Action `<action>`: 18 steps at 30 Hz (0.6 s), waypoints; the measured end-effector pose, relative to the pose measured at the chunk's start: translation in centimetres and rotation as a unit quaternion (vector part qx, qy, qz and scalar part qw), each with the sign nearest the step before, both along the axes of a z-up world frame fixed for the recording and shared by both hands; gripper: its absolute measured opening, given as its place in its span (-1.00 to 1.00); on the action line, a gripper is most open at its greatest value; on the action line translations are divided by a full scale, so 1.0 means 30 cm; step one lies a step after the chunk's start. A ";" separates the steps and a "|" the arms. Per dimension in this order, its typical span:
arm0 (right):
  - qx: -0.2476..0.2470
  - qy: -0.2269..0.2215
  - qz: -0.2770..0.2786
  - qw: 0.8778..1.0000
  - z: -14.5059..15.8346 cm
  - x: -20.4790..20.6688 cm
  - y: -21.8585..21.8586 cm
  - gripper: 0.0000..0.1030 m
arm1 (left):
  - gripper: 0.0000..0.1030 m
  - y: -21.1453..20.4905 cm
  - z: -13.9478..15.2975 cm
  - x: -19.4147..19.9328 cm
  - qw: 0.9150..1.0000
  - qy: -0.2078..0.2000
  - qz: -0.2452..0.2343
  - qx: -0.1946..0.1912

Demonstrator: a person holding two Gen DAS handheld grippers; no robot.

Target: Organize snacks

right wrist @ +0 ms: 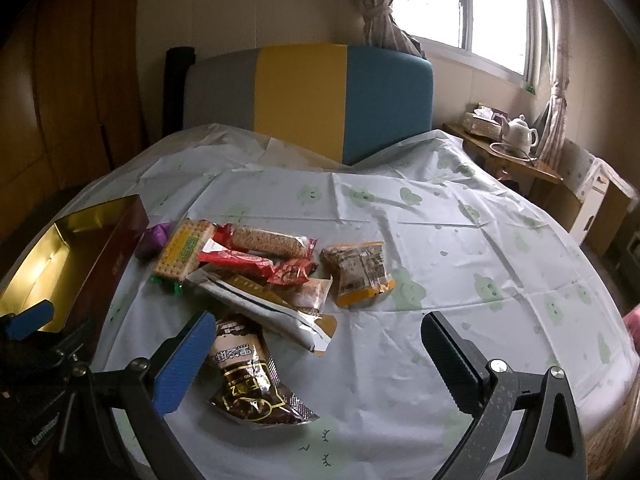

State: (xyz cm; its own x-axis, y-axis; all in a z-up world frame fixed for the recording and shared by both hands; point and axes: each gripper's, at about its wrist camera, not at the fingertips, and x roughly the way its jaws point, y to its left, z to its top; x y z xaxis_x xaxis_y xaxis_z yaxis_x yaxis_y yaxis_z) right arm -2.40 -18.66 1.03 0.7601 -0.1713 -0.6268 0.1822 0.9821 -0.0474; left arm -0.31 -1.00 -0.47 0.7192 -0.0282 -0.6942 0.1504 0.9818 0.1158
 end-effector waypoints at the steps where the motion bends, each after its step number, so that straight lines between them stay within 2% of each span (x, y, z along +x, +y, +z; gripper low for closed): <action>1: 0.000 0.000 0.002 1.000 0.003 0.002 -0.002 1.00 | 0.14 -0.002 -0.001 0.002 1.000 0.002 -0.002 -0.001; 4: 0.005 0.003 0.017 1.000 0.020 0.018 -0.015 1.00 | 0.14 -0.001 -0.007 0.007 1.000 0.012 -0.015 -0.016; 7: 0.014 0.020 0.042 0.999 0.041 0.058 -0.040 1.00 | 0.19 0.008 -0.010 0.015 0.995 0.034 -0.057 -0.081; 8: 0.017 0.026 0.050 0.998 0.056 0.080 -0.061 1.00 | 0.29 0.008 -0.012 0.018 0.993 0.039 -0.066 -0.094; 13: 0.019 0.040 0.056 0.997 0.099 0.183 -0.184 1.00 | 0.33 0.008 -0.009 0.050 0.990 0.063 -0.069 -0.109; 16: 0.006 0.045 0.034 0.998 0.096 0.232 -0.270 1.00 | 0.33 0.033 0.010 0.097 0.988 0.075 -0.065 -0.118; 18: 0.007 0.049 0.021 0.999 0.077 0.256 -0.320 1.00 | 0.24 0.058 0.037 0.143 0.985 0.092 -0.071 -0.130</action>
